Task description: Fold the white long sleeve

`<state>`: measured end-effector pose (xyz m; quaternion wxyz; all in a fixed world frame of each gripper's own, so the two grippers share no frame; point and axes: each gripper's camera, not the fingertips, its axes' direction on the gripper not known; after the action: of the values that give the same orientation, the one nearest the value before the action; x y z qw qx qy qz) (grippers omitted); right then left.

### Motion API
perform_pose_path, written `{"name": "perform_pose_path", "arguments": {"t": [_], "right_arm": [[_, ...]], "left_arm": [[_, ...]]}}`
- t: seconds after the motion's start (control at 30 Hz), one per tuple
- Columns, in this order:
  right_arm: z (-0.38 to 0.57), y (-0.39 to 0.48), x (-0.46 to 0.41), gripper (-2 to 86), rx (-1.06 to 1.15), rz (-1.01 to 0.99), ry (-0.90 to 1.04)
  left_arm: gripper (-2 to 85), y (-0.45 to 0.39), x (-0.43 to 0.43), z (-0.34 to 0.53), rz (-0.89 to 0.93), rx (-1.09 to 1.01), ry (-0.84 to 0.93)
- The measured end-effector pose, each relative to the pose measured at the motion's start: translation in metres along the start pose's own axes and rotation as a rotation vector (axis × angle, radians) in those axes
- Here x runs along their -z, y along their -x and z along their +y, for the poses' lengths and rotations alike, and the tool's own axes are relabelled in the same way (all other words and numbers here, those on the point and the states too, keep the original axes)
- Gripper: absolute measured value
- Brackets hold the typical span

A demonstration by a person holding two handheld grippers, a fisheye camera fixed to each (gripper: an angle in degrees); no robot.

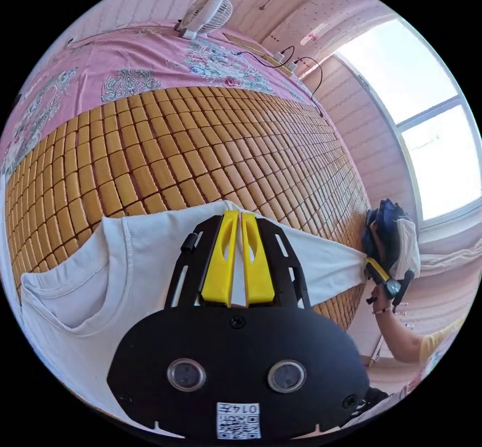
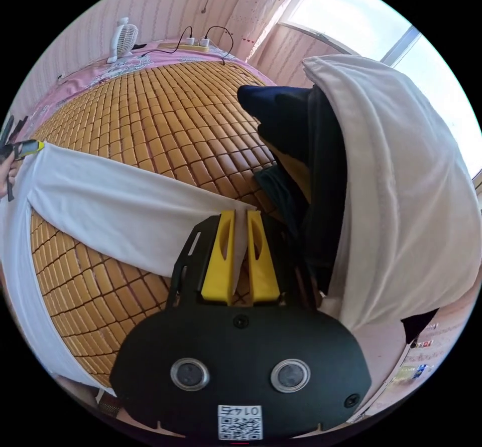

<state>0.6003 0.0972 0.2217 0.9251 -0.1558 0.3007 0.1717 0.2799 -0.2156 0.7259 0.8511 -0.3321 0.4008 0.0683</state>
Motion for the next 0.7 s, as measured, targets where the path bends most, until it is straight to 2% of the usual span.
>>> {"name": "perform_pose_path", "arguments": {"t": [0.07,0.17,0.27,0.3,0.4,0.5,0.6,0.7], "right_arm": [[0.004,0.000,0.013,4.8,-0.007,-0.016,-0.010],[0.014,0.004,0.025,4.9,-0.028,-0.075,0.037],[0.026,0.013,0.013,4.7,-0.019,-0.118,0.158],[0.029,0.015,0.017,4.5,-0.002,-0.114,0.112],[0.020,0.018,0.020,4.3,0.037,-0.098,0.142],[0.012,0.022,0.025,4.9,0.078,-0.062,0.151],[0.004,0.018,0.035,5.0,0.036,-0.111,0.161],[-0.001,0.025,0.059,5.0,0.074,-0.118,0.134]], "left_arm": [[-1.0,0.005,0.028,0.014,0.047,0.003,-0.076],[-1.0,0.002,0.049,0.036,0.046,-0.052,-0.074],[-1.0,-0.001,0.042,0.058,0.021,-0.103,0.017],[-1.0,-0.001,0.039,0.061,0.011,-0.105,0.040],[-1.0,0.005,0.020,0.077,-0.058,-0.090,0.118],[-1.0,0.012,0.022,0.089,-0.047,-0.078,0.083],[-1.0,0.017,0.029,0.096,-0.021,-0.041,0.089],[-1.0,0.012,0.058,0.112,0.028,-0.053,0.013]]}}
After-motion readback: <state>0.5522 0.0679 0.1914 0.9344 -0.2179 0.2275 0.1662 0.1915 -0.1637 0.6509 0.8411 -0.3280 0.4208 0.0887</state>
